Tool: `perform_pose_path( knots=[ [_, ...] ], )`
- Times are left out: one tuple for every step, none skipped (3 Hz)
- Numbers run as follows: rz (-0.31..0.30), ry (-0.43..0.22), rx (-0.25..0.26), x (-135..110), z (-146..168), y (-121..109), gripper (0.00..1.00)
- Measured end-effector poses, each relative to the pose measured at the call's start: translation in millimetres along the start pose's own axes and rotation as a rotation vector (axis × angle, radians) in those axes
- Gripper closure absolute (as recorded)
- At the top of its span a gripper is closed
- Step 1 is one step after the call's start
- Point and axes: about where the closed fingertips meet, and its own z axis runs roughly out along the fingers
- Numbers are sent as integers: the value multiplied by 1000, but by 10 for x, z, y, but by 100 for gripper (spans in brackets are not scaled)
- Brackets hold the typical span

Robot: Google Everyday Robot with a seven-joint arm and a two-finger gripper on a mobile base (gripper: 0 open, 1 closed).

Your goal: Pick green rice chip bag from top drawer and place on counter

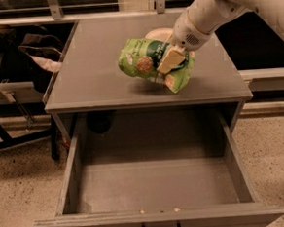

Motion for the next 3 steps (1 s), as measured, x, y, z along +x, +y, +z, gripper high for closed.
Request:
perform_pose_path(
  knots=[
    [1, 2, -1, 7, 13, 3, 87],
    [1, 2, -1, 7, 13, 3, 64],
    [1, 2, -1, 7, 13, 3, 41]
  ],
)
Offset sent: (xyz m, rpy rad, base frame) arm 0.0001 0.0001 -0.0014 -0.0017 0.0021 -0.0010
